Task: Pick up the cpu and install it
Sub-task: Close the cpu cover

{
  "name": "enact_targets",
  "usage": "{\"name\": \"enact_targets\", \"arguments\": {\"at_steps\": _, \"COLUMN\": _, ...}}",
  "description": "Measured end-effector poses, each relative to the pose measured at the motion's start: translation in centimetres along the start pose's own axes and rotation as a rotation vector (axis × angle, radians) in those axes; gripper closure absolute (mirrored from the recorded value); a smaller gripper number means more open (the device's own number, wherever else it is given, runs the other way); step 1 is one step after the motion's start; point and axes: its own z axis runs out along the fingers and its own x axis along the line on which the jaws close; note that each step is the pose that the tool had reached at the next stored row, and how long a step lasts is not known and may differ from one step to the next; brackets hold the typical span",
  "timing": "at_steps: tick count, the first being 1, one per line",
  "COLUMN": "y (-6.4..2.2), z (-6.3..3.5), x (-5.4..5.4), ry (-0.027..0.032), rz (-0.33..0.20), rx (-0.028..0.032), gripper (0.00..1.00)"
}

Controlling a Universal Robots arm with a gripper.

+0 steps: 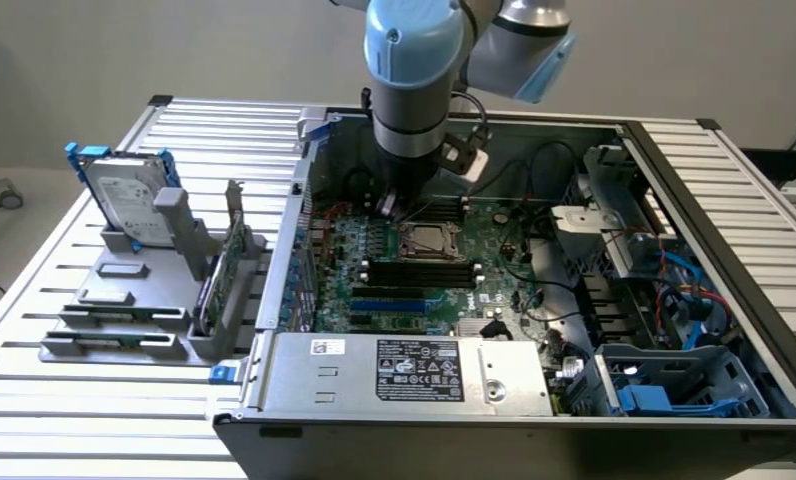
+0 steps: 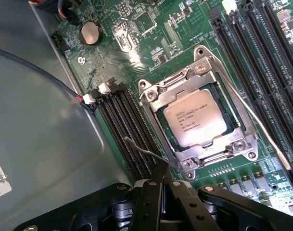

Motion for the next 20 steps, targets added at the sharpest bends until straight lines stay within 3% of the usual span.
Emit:
{"name": "enact_targets", "arguments": {"at_steps": 3, "y": 0.04, "z": -0.05, "x": -0.14, "ry": 0.0029, "rz": 0.0, "rx": 0.0016, "gripper": 0.89}}
{"name": "enact_targets", "arguments": {"at_steps": 10, "y": 0.07, "z": 0.03, "x": -0.18, "ry": 0.0184, "rz": 0.001, "rx": 0.0101, "gripper": 0.89}}
{"name": "enact_targets", "arguments": {"at_steps": 15, "y": 0.13, "z": 0.4, "x": -0.35, "ry": 0.0221, "rz": 0.001, "rx": 0.0118, "gripper": 0.89}}
{"name": "enact_targets", "arguments": {"at_steps": 20, "y": 0.15, "z": 0.55, "x": -0.4, "ry": 0.0222, "rz": 0.0, "rx": 0.0118, "gripper": 0.89}}
